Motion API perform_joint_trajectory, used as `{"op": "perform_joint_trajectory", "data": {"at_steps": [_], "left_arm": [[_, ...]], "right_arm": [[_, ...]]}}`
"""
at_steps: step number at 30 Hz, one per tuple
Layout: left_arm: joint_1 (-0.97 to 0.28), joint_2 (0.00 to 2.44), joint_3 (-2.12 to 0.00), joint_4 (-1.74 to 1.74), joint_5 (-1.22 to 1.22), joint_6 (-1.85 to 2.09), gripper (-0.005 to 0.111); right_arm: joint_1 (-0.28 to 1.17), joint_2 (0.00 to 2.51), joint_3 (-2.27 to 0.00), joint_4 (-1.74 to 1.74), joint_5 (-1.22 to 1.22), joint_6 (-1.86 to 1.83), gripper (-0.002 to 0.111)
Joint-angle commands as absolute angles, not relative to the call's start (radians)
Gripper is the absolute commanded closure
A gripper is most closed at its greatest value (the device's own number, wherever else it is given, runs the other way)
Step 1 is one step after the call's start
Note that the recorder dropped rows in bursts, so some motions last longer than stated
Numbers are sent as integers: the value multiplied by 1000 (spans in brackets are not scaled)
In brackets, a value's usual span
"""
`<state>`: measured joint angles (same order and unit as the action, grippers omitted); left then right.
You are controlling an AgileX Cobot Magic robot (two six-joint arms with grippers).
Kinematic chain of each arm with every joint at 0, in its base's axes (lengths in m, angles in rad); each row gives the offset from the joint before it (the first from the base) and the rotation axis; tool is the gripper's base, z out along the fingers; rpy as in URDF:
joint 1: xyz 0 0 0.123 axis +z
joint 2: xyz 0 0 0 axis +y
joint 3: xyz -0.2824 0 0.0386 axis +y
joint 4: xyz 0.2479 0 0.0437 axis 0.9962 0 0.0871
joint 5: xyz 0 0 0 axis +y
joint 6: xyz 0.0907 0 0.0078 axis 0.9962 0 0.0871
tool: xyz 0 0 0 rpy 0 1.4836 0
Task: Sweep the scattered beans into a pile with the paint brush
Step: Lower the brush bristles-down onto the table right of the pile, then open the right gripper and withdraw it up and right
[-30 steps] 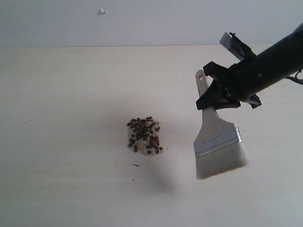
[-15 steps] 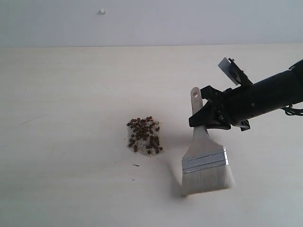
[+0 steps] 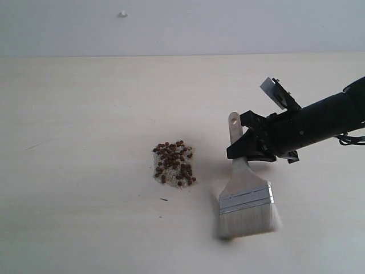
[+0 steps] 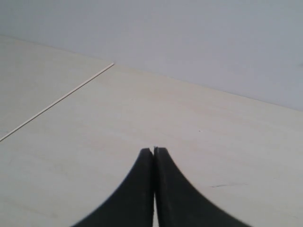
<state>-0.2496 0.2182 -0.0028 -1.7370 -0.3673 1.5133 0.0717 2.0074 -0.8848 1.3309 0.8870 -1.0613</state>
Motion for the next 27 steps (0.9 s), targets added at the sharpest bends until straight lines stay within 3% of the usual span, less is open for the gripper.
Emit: {"op": "perform_joint_trajectory", "data": {"at_steps": [1, 10, 13, 23, 25, 27], "left_arm": [[-254, 212, 0, -1736, -367, 1515, 107], [-254, 212, 0, -1736, -367, 1515, 107], [-254, 212, 0, -1736, -367, 1515, 107], [-254, 212, 0, -1736, -367, 1515, 107], [-254, 212, 0, -1736, -367, 1515, 107], [-254, 212, 0, -1736, -367, 1515, 107]], "right_arm": [[71, 2010, -889, 1336, 862, -1072, 104], [71, 2010, -906, 1346, 843, -1072, 65], [71, 2010, -906, 1347, 796, -1076, 58], [71, 1907, -906, 1343, 591, -1152, 59], [71, 1861, -906, 1343, 563, -1155, 64], [71, 1810, -902, 1335, 546, -1155, 76]]}}
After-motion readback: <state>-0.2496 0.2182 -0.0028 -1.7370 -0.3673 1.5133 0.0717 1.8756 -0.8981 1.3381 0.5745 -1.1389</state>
